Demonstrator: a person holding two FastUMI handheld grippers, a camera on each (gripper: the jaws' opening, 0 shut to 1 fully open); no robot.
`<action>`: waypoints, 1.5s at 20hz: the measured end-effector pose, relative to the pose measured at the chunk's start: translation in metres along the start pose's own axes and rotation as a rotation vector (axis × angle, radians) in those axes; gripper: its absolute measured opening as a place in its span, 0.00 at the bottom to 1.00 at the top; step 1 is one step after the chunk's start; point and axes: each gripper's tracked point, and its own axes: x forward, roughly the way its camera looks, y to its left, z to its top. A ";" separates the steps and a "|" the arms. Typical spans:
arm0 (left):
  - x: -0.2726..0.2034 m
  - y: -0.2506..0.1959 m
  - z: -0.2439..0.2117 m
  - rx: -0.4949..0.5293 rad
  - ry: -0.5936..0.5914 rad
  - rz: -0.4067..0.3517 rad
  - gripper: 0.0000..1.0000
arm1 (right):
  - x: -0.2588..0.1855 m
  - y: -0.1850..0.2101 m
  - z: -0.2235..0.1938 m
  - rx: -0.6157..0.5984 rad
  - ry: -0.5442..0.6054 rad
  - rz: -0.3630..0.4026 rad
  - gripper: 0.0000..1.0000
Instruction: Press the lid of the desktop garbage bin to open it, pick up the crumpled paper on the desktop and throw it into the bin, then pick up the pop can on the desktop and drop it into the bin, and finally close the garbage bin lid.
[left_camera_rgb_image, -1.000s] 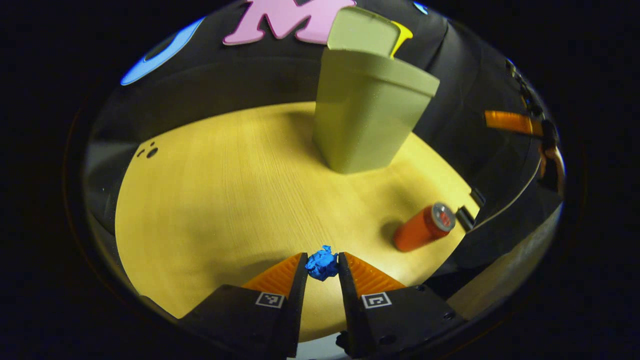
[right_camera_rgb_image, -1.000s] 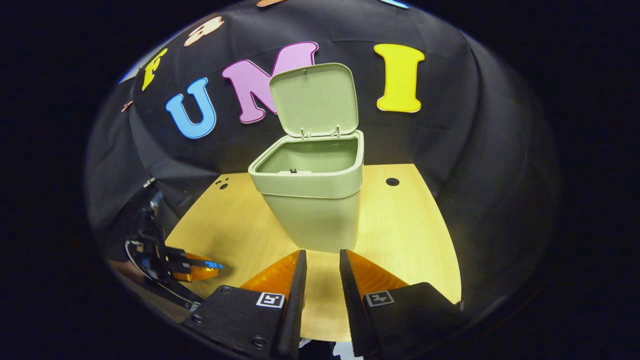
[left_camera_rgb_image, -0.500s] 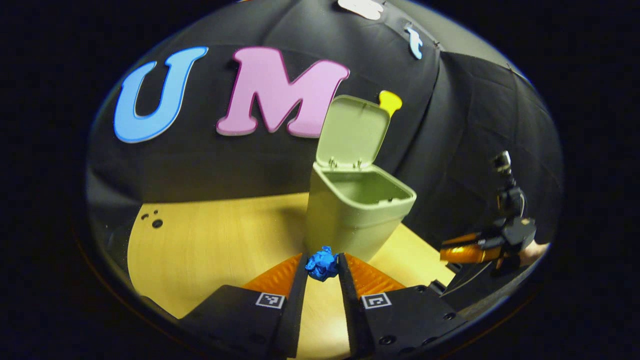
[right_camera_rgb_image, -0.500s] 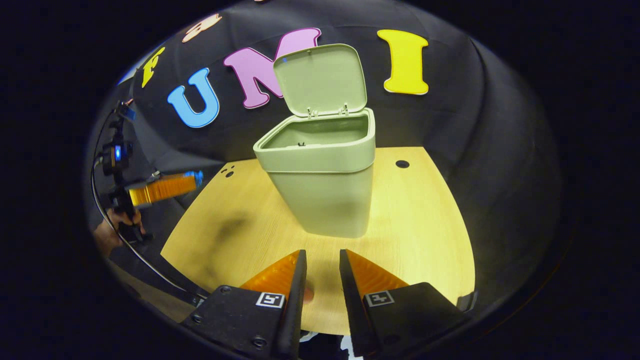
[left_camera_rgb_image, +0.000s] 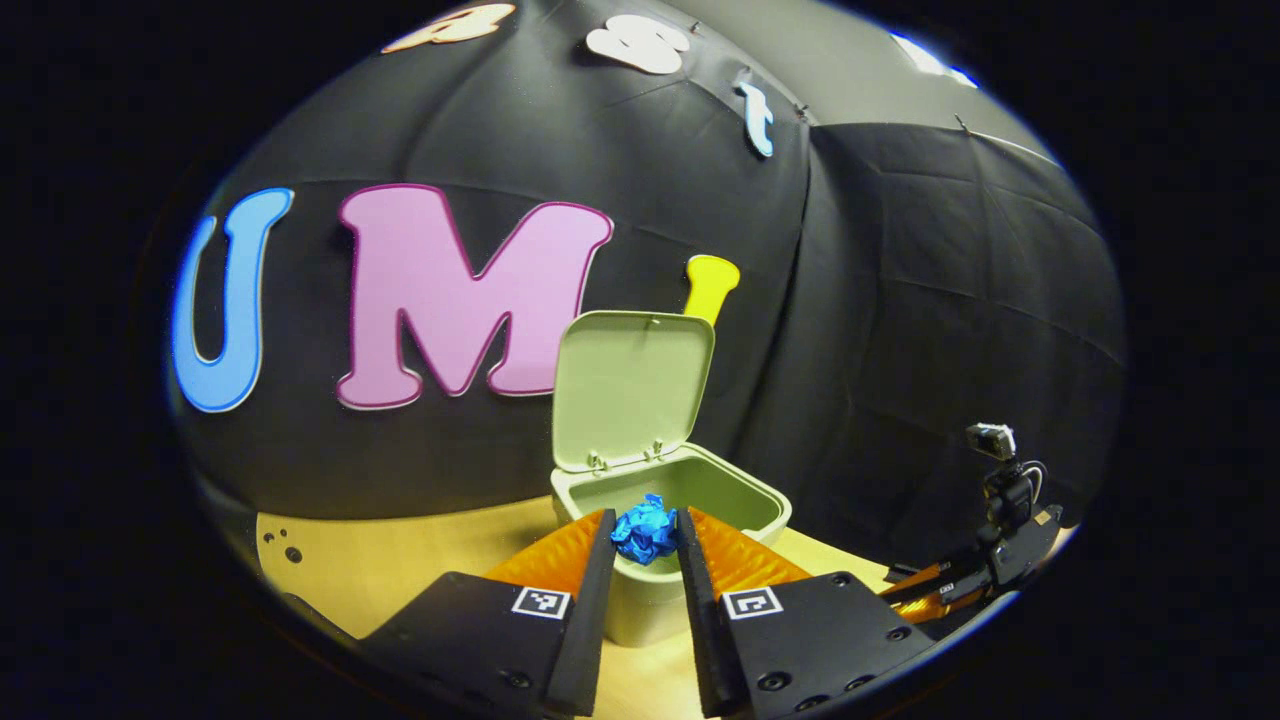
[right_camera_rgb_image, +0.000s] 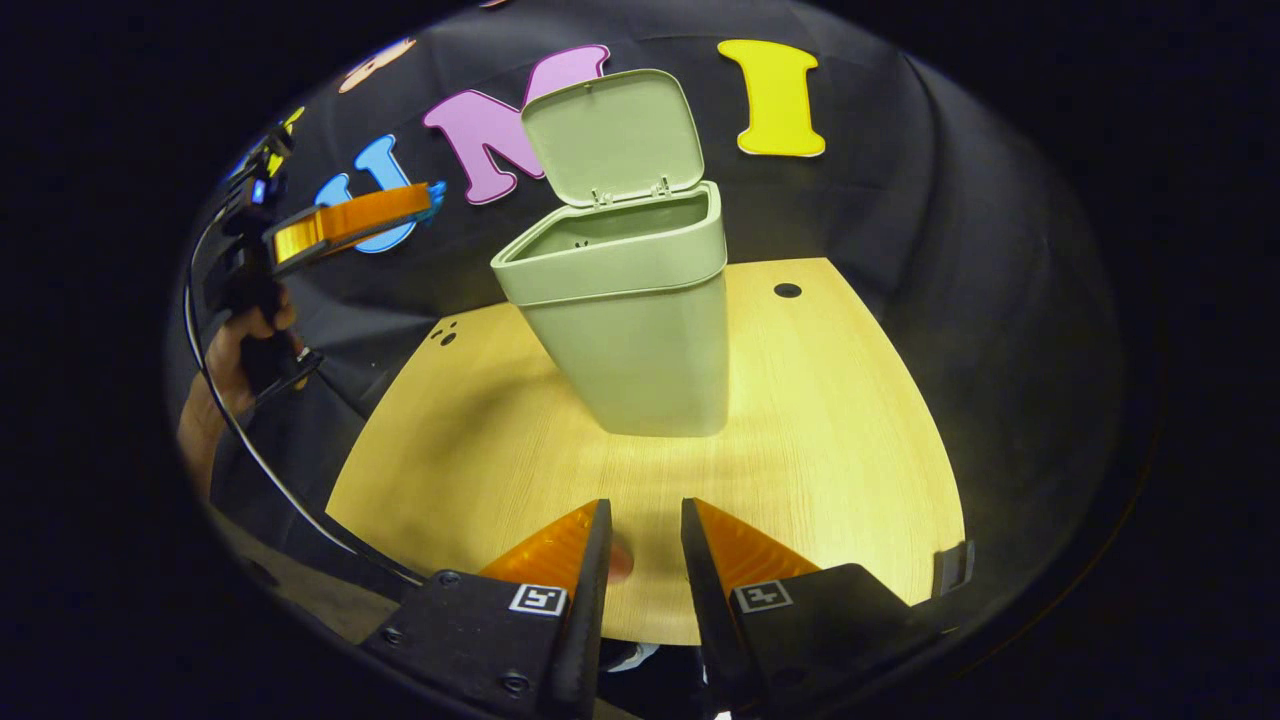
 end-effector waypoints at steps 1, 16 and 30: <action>0.010 -0.002 -0.002 0.003 0.003 -0.013 0.41 | -0.004 -0.002 -0.006 -0.004 0.007 -0.009 0.46; 0.095 -0.001 -0.030 0.016 0.061 -0.059 0.52 | -0.042 -0.028 -0.050 0.141 0.012 -0.156 0.49; 0.012 0.034 -0.022 -0.039 -0.031 0.052 0.87 | -0.002 0.039 -0.036 -0.028 0.061 0.040 0.61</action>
